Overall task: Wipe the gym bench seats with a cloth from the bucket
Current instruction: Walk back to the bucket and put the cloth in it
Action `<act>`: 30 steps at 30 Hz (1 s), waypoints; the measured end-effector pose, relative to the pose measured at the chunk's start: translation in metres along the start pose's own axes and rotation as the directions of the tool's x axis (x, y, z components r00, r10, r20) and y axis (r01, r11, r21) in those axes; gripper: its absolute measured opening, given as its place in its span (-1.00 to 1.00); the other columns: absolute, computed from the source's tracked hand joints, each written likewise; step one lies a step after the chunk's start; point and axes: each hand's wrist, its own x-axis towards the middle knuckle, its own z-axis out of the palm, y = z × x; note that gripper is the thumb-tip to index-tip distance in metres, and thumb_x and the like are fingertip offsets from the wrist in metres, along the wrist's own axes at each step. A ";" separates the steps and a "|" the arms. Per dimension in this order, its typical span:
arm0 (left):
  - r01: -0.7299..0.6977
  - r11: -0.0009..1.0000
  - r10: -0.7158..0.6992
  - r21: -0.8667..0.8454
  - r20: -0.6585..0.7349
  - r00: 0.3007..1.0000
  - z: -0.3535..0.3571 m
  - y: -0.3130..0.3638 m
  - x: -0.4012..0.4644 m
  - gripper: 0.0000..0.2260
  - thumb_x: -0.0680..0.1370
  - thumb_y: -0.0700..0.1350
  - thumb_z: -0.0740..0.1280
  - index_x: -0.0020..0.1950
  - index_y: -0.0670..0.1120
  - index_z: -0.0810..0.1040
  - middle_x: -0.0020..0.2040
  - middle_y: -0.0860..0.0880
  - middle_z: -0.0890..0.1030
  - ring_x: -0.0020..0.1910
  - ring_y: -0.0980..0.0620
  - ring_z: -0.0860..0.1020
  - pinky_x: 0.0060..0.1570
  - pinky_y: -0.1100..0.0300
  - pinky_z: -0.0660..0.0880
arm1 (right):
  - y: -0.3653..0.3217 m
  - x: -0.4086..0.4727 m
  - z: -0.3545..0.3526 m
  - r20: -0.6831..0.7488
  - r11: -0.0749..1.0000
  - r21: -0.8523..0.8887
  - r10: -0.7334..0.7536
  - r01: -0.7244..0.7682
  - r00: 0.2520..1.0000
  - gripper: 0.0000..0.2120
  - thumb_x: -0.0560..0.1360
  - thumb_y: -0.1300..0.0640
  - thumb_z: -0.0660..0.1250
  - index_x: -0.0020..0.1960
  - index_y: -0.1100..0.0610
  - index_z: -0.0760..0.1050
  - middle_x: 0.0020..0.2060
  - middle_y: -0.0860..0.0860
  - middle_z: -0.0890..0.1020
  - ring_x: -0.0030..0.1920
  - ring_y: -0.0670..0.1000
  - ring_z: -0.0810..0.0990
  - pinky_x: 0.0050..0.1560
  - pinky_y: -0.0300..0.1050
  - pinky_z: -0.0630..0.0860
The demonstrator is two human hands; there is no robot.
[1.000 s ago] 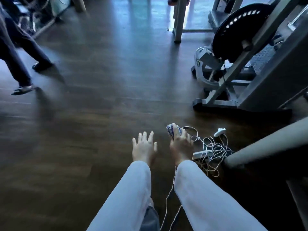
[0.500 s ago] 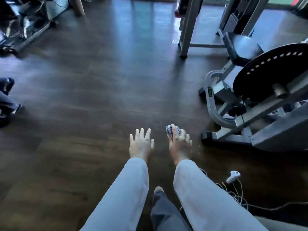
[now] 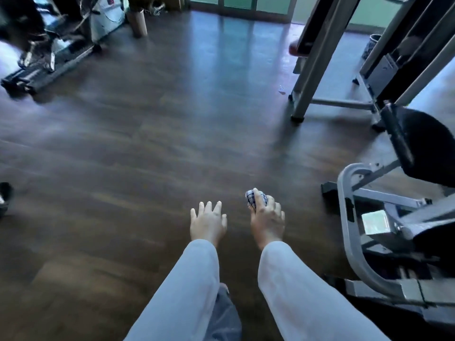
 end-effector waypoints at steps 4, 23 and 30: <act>0.009 1.000 -0.009 -0.003 -0.010 1.000 -0.048 -0.002 0.105 -0.57 0.64 0.01 0.00 0.51 -0.01 0.11 0.51 -0.06 0.18 0.50 -0.06 0.07 0.45 -0.02 -0.02 | -0.033 0.106 0.024 -0.017 0.999 -0.038 -0.016 0.016 1.000 -0.55 0.24 0.18 0.56 0.11 0.11 0.58 -0.15 0.21 0.63 -0.29 0.25 0.58 -0.31 0.03 0.53; 0.097 0.993 -0.100 -0.060 -0.045 0.994 -0.274 -0.056 0.584 -0.58 0.64 0.00 0.00 0.50 -0.01 0.13 0.52 -0.06 0.13 0.51 -0.04 0.04 0.46 -0.01 -0.03 | -0.224 0.600 0.168 0.087 0.999 0.044 -0.029 0.025 0.996 -0.53 0.30 0.24 0.49 0.20 0.12 0.53 -0.05 0.26 0.60 -0.15 0.27 0.57 -0.16 0.06 0.50; 0.085 0.996 -0.085 -0.010 -0.029 0.996 -0.368 -0.109 0.774 -0.58 0.64 0.01 0.00 0.50 0.00 0.13 0.52 -0.06 0.13 0.51 -0.05 0.04 0.46 -0.01 -0.04 | -0.313 0.771 0.238 0.103 0.993 0.082 0.082 -0.091 0.991 -0.57 0.51 0.19 0.24 0.37 0.05 0.34 0.19 0.21 0.49 0.11 0.25 0.46 0.06 0.07 0.36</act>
